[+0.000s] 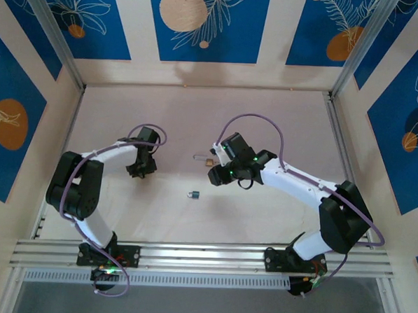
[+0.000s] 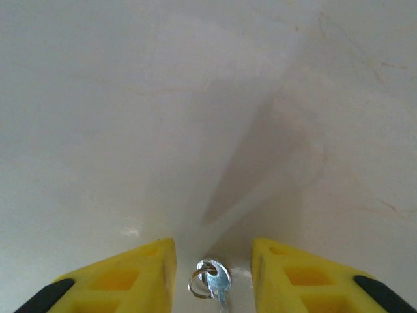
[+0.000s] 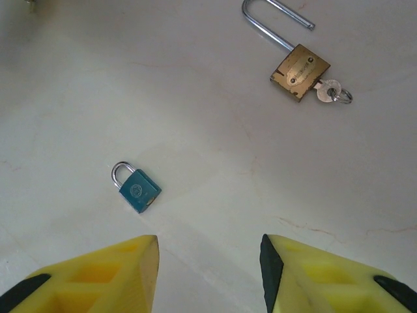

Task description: Unlock with the key

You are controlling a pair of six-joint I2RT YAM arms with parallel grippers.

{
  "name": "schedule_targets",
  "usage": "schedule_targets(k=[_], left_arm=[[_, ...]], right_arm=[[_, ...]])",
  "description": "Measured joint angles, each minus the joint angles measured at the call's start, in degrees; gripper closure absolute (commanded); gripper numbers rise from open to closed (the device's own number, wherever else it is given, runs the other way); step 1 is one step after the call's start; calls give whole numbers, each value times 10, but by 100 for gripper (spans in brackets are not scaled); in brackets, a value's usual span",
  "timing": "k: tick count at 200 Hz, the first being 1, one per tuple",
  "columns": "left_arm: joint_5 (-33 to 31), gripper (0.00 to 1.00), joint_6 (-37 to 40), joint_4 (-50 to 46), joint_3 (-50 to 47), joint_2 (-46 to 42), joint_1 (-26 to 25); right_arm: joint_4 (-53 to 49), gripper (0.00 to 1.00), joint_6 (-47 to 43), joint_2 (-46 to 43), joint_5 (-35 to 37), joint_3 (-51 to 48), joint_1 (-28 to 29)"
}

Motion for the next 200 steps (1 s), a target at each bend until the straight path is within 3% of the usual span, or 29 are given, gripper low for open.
schedule_targets(k=[144, 200], left_arm=[[25, 85, -4, 14, -25, -41, 0], [36, 84, -4, 14, -25, -59, 0]], right_arm=[[0, 55, 0, 0, 0, -1, -1], [0, 55, 0, 0, 0, -1, -1]])
